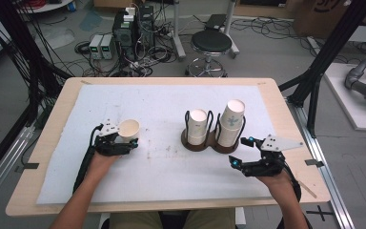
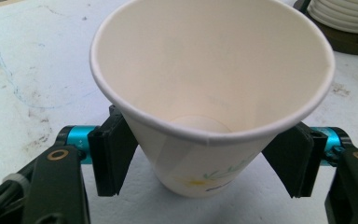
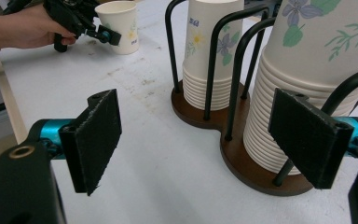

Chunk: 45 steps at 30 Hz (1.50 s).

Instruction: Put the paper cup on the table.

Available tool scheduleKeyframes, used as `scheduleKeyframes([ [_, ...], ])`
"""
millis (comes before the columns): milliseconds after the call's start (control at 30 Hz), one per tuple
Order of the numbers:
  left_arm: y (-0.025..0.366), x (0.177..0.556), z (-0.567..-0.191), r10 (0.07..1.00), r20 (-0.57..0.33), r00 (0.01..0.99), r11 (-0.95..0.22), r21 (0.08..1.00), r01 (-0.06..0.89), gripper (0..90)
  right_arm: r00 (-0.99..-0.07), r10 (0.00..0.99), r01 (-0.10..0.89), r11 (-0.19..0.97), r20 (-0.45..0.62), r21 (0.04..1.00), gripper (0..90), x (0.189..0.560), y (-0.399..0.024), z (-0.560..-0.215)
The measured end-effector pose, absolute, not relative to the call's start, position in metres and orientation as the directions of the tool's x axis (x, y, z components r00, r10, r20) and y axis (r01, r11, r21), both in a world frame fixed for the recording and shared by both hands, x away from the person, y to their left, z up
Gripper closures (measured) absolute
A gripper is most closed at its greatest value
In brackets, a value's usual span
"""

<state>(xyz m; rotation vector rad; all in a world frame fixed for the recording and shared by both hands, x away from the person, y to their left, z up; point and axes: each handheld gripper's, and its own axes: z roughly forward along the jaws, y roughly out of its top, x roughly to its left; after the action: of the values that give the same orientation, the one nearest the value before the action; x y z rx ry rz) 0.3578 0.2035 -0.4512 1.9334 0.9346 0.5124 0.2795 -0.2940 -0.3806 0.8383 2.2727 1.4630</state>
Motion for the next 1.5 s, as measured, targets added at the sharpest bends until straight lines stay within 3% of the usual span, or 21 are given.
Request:
scheduleKeyframes([
  [267, 0.208, 0.352, -0.450, 0.768, -0.055, 0.638, -0.296, 0.853, 0.430, 20.8, -0.776, 0.627, 0.318, 0.305, 0.062, 0.898, 17.7, 0.280, -0.295, -0.382],
  [500, 0.218, 0.333, -0.445, 0.759, -0.081, 0.647, -0.269, 0.865, 0.424, 20.0, -0.772, 0.632, 0.318, 0.303, 0.061, 0.898, 17.7, 0.279, -0.297, -0.383],
  [767, 0.237, 0.304, -0.426, 0.750, -0.139, 0.647, -0.136, 0.924, 0.356, 19.3, -0.743, 0.667, 0.343, 0.312, 0.053, 0.886, 17.7, 0.276, -0.300, -0.388],
  [867, 0.245, 0.290, -0.415, 0.738, -0.160, 0.655, -0.032, 0.962, 0.271, 17.7, -0.715, 0.698, 0.357, 0.317, 0.040, 0.879, 17.7, 0.277, -0.301, -0.391],
  [1000, 0.249, 0.284, -0.409, 0.731, -0.142, 0.667, -0.002, 0.978, 0.210, 16.2, -0.693, 0.720, 0.365, 0.305, 0.038, 0.880, 17.7, 0.277, -0.304, -0.394],
  [1500, 0.251, 0.269, -0.402, 0.727, -0.130, 0.674, 0.030, 0.987, 0.159, 15.4, -0.656, 0.753, 0.378, 0.265, 0.055, 0.887, 17.7, 0.264, -0.308, -0.399],
])
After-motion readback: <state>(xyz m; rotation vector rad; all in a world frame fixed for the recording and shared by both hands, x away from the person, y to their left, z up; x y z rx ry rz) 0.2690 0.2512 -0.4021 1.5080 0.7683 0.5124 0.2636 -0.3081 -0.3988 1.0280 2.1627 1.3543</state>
